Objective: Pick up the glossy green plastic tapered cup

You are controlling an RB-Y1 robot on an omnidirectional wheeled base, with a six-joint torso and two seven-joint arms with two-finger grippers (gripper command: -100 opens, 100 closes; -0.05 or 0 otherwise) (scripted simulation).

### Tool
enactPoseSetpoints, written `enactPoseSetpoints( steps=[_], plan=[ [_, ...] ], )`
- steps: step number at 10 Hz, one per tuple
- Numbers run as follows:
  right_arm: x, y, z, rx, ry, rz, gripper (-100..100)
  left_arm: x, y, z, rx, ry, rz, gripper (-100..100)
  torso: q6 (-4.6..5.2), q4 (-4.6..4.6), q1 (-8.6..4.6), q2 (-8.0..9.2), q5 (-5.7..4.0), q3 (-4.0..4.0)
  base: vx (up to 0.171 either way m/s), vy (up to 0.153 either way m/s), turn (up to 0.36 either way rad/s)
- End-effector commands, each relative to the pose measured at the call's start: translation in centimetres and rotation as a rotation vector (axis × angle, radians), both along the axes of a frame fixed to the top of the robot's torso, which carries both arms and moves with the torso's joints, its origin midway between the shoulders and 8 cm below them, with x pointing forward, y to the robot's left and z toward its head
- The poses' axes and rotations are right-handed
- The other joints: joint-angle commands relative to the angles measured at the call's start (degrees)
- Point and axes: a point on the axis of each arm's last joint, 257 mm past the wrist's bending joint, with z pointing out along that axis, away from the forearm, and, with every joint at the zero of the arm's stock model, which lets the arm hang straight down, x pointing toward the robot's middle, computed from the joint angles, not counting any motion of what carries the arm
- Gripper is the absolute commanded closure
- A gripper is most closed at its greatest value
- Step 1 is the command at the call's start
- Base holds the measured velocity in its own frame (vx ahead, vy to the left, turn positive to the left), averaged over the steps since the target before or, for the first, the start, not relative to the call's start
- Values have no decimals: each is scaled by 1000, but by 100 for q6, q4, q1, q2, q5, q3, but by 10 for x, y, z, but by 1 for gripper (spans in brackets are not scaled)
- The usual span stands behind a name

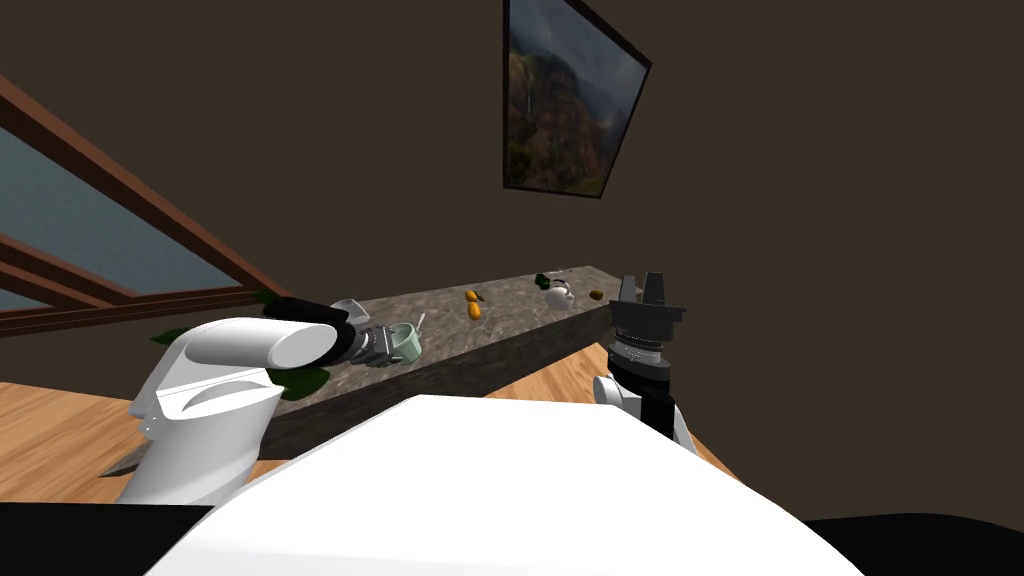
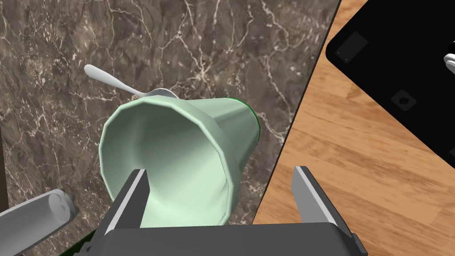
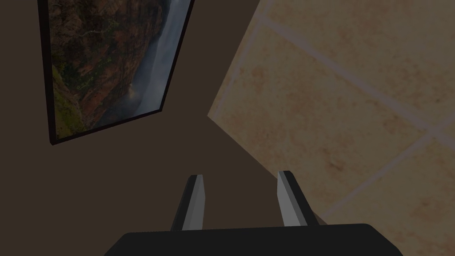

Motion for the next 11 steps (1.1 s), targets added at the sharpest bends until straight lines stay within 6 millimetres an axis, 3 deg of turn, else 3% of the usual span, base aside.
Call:
enactPoseSetpoints(
  steps=[1, 5, 6, 10, 11],
  plan=[
    [0, 0, 0, 0, 0, 0, 0, 5, 4, -7, 1, -3, 1, -100, 0, 0, 0, 0, 0, 0, -9, -17, -21],
    [0, 0, 0, 0, 0, 0, 0, 11, 8, -16, 1, -1, 5, -100, 0, 1, -4, 3, -1, 2, -6, -15, -11],
    [0, 0, 0, 0, 0, 0, 0, 11, 9, -17, 2, -3, 4, 100, -1, 1, -1, 2, -1, 2, 0, 0, 0],
    [0, 0, 0, 0, 0, 0, 0, 12, 9, -16, 2, -5, 8, 100, 7, -4, 4, -5, 0, -4, 0, 0, 0],
    [0, 0, 0, 0, 0, 0, 0, 11, 9, -16, 1, -4, 9, 0, 7, -3, 3, -4, -1, -3, 0, 0, 0]
  ],
)
